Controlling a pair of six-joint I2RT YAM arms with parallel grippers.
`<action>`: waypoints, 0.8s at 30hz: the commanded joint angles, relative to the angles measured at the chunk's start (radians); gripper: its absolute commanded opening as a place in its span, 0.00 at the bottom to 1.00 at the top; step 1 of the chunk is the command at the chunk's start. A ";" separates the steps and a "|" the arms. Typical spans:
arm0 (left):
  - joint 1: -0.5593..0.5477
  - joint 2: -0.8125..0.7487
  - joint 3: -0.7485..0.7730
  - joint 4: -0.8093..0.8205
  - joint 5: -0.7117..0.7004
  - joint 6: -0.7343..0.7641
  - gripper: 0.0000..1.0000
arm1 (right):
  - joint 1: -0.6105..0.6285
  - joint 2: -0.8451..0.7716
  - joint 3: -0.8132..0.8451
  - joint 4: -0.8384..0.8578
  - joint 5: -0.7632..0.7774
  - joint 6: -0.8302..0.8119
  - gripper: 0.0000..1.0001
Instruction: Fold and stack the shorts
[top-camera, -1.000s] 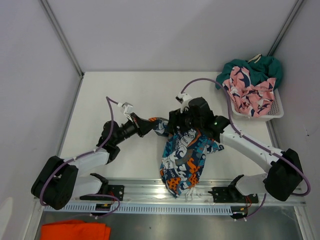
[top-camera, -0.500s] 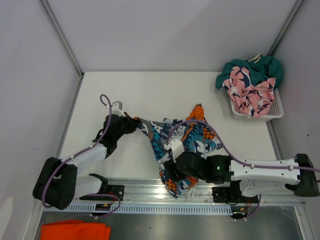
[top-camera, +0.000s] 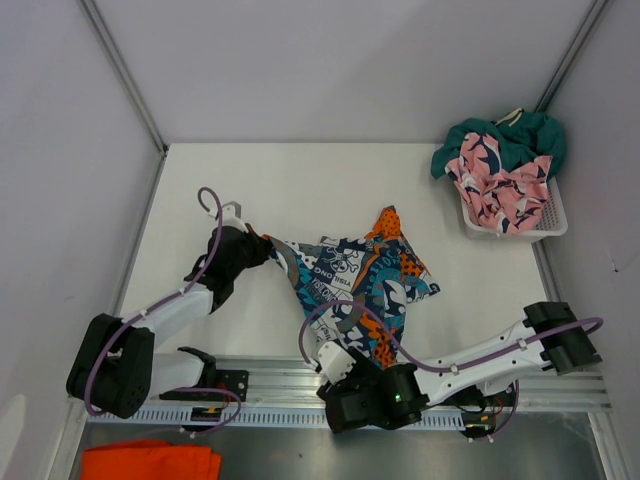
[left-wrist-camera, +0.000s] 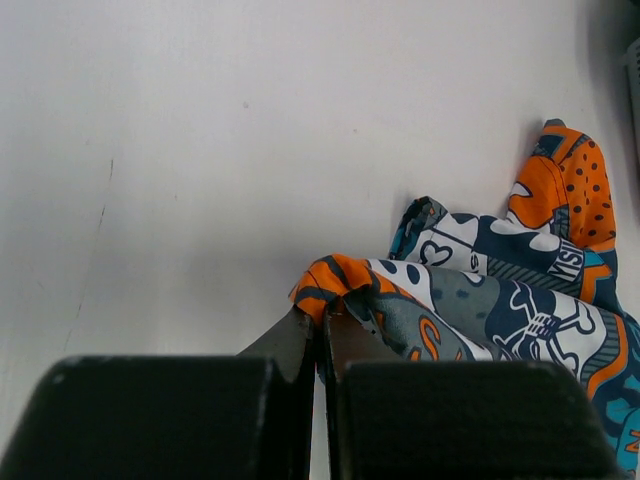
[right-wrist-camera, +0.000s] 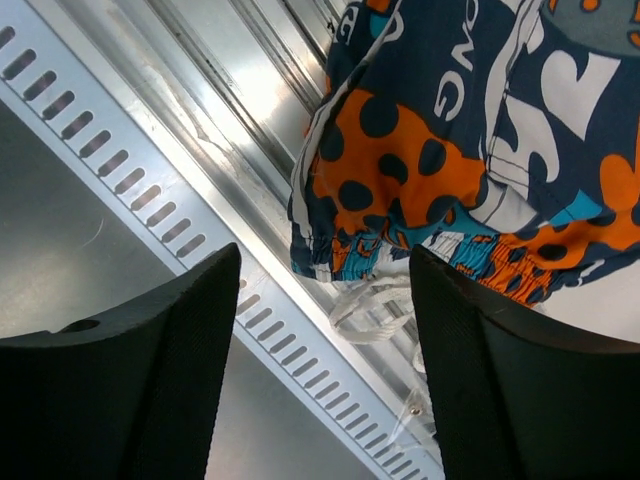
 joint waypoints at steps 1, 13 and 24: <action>0.006 0.007 0.036 0.012 -0.011 0.009 0.00 | 0.027 0.042 0.058 -0.064 0.081 0.106 0.71; 0.006 -0.003 0.033 0.012 -0.010 0.014 0.00 | 0.019 0.293 0.155 -0.200 0.130 0.175 0.51; 0.004 -0.088 0.023 -0.013 -0.024 0.019 0.00 | -0.007 0.078 0.175 -0.392 0.309 0.344 0.00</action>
